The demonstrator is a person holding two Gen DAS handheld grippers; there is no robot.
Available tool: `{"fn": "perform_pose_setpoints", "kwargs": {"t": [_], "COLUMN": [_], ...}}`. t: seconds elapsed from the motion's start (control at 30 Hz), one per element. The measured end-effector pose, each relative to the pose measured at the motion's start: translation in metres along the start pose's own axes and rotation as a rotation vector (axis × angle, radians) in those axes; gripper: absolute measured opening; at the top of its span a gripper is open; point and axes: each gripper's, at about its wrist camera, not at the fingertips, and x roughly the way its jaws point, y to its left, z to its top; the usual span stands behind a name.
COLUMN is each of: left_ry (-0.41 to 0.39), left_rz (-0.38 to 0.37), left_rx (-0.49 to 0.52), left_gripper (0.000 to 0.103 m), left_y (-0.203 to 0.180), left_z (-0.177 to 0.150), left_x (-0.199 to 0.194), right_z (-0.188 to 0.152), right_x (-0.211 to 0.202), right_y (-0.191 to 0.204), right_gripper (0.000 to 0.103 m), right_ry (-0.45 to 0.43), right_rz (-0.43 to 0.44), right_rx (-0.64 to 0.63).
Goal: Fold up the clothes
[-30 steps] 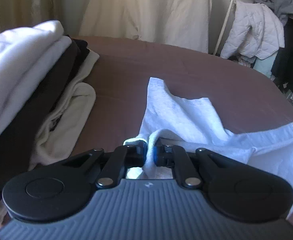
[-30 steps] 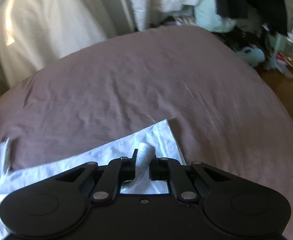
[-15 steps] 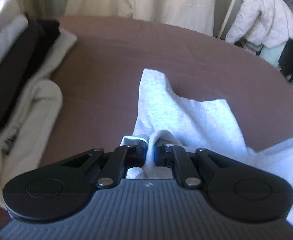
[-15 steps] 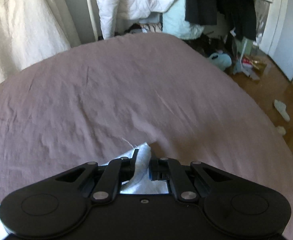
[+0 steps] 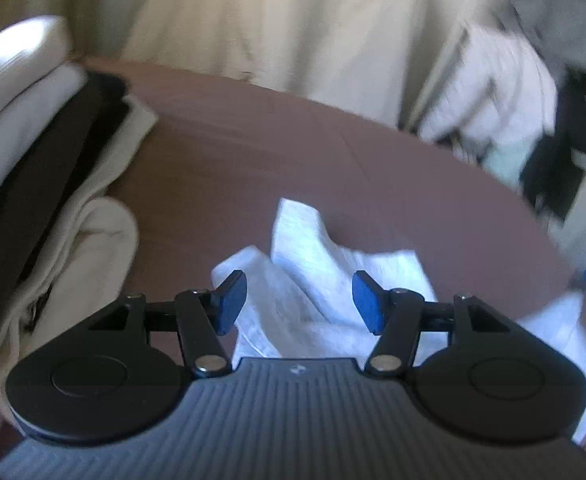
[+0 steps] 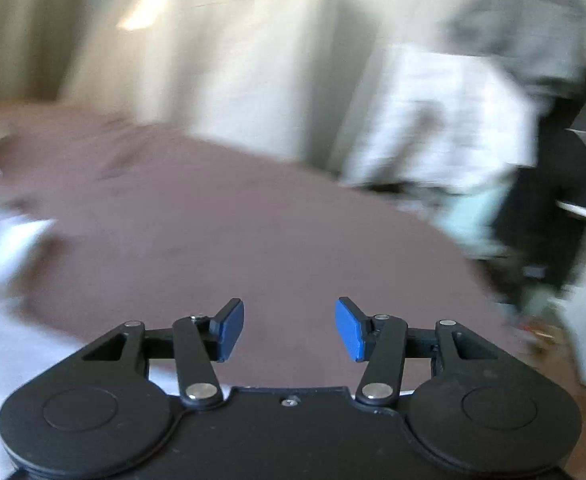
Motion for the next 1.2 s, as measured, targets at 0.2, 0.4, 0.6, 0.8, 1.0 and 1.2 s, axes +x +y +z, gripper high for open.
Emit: {"fn": "perform_pose_setpoints", "kwargs": {"t": [0.2, 0.4, 0.6, 0.8, 1.0, 1.2], "left_ry": [0.106, 0.17, 0.237, 0.242, 0.221, 0.199], "left_rz": [-0.073, -0.075, -0.003, 0.069, 0.112, 0.105], "left_rx": [-0.051, 0.061, 0.046, 0.144, 0.248, 0.247], "left_gripper": [0.058, 0.058, 0.058, 0.058, 0.058, 0.058], "left_y": [0.02, 0.012, 0.006, -0.009, -0.021, -0.018], "left_z": [-0.03, -0.07, -0.079, -0.089, -0.094, -0.091], "left_x": [-0.02, -0.021, 0.002, 0.002, -0.001, -0.005], "right_z": [-0.008, -0.04, -0.034, -0.032, 0.002, 0.023], "right_x": [-0.021, -0.036, -0.022, -0.009, 0.01, 0.036], "right_y": [0.126, 0.202, 0.223, 0.236, 0.242, 0.221], "right_gripper": [0.056, 0.055, 0.056, 0.056, 0.053, 0.002], "right_ry": [0.006, -0.052, -0.092, -0.153, -0.151, -0.037], "right_rz": [0.36, 0.348, 0.312, 0.274, 0.237, 0.374], "right_rx": [-0.25, -0.532, -0.568, -0.563, -0.544, -0.456]}}
